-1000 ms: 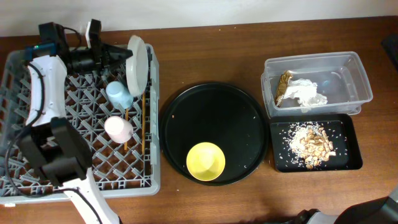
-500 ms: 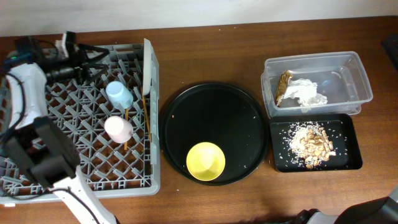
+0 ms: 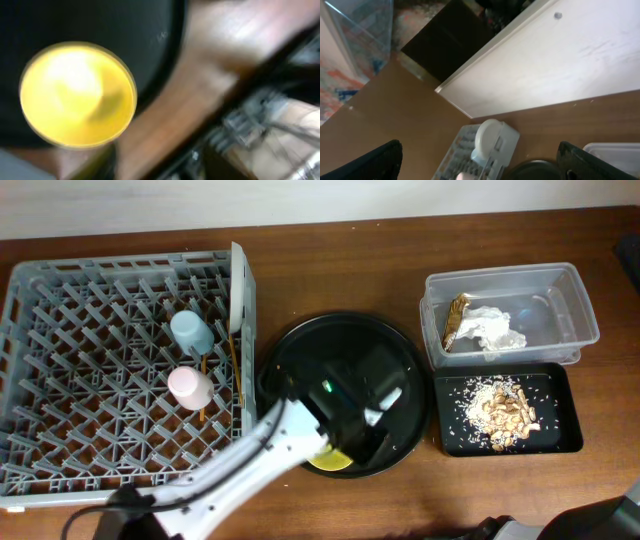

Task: Sort waste into correct bins and load items into the dishwasher rack
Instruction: 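Reach the left gripper to the yellow bowl and grasp it, then carry the yellow bowl into the dish rack with the left gripper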

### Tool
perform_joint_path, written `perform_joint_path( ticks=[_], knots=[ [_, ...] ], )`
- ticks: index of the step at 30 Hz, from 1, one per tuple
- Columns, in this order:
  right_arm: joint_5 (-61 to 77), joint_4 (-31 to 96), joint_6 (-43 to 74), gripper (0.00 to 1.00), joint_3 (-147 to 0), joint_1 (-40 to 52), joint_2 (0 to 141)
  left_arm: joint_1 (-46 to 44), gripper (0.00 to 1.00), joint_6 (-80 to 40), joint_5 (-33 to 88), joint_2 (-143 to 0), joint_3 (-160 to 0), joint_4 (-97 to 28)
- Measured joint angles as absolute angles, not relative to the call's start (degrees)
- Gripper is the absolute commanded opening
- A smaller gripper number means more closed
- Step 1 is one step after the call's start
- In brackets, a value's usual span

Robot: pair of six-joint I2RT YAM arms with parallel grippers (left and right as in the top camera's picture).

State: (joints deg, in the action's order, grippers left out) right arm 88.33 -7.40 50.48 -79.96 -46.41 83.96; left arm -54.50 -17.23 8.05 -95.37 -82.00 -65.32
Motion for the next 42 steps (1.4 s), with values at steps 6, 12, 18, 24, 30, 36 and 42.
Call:
perform_joint_path(
  ticks=[6, 12, 18, 24, 30, 36, 42],
  knots=[
    [88.4, -7.4, 50.6, 0.99, -80.0, -46.4, 84.0, -56.7, 0.24, -25.4, -2.9, -95.8, -59.6, -42.3],
    [88.4, -7.4, 50.6, 0.99, -80.0, -46.4, 83.9, -56.7, 0.29, -25.7, -3.3, -95.8, -58.3, -40.6],
    [88.4, -7.4, 50.6, 0.99, -80.0, -46.4, 84.0, -57.8, 0.29, -24.4, -2.1, -91.9, -63.5, -40.1],
    [88.4, -7.4, 50.6, 0.99, -80.0, -46.4, 83.9, -61.2, 0.07, -24.3, -2.8, -100.7, -61.1, -36.8],
    [88.4, -7.4, 50.5, 0.99, -80.0, -46.4, 83.9, -61.4, 0.0, -23.5, -5.7, -100.7, -61.6, -38.1],
    [88.4, -7.4, 50.6, 0.99, -80.0, -46.4, 83.9, -49.3, 0.0, -17.3, -3.7, -86.0, -86.3, -68.2],
    [88.5, -7.4, 50.6, 0.99, -80.0, -46.5, 83.9, -3.9, 0.0, 2.3, 26.5, -71.1, -89.7, -77.8]
  ],
)
